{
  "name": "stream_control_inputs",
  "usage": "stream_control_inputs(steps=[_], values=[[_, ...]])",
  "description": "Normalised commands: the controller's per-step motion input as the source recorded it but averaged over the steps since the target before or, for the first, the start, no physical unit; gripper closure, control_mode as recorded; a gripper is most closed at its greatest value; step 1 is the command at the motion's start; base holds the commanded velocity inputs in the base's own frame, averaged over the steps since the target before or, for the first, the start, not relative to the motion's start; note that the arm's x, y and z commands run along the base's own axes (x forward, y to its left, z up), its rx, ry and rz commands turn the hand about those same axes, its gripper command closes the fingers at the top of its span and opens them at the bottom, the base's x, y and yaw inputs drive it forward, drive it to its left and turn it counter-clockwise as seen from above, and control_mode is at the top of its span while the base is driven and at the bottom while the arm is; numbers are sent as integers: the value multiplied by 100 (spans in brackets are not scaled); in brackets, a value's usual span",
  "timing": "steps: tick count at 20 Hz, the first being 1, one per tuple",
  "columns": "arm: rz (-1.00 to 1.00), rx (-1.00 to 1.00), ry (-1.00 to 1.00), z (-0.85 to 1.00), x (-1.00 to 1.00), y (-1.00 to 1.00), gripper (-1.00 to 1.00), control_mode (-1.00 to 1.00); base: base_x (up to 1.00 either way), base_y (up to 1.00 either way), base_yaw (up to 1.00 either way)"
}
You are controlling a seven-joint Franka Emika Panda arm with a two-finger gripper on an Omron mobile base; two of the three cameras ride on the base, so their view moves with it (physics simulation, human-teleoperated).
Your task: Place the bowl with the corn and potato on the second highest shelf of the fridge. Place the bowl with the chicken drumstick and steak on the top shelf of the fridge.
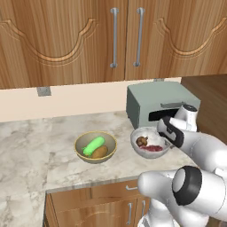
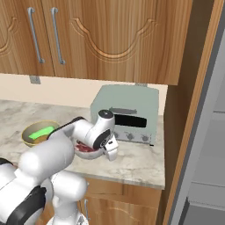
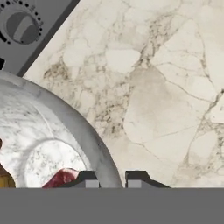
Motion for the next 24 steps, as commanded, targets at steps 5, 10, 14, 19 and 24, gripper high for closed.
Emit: stream_control_inputs(steps=[5, 10, 14, 19, 24], values=[[-1, 0, 0, 36, -33, 6, 100, -100, 0, 0, 0], [-6, 0, -15, 63, -89, 5, 100, -100, 0, 0, 0], [-16, 0, -27, 78, -89, 18, 100, -100, 0, 0, 0], [-21, 1, -20, 77, -52, 53, 100, -100, 0, 0, 0], [-14, -1, -16, 68, -28, 89, 100, -100, 0, 0, 0]])
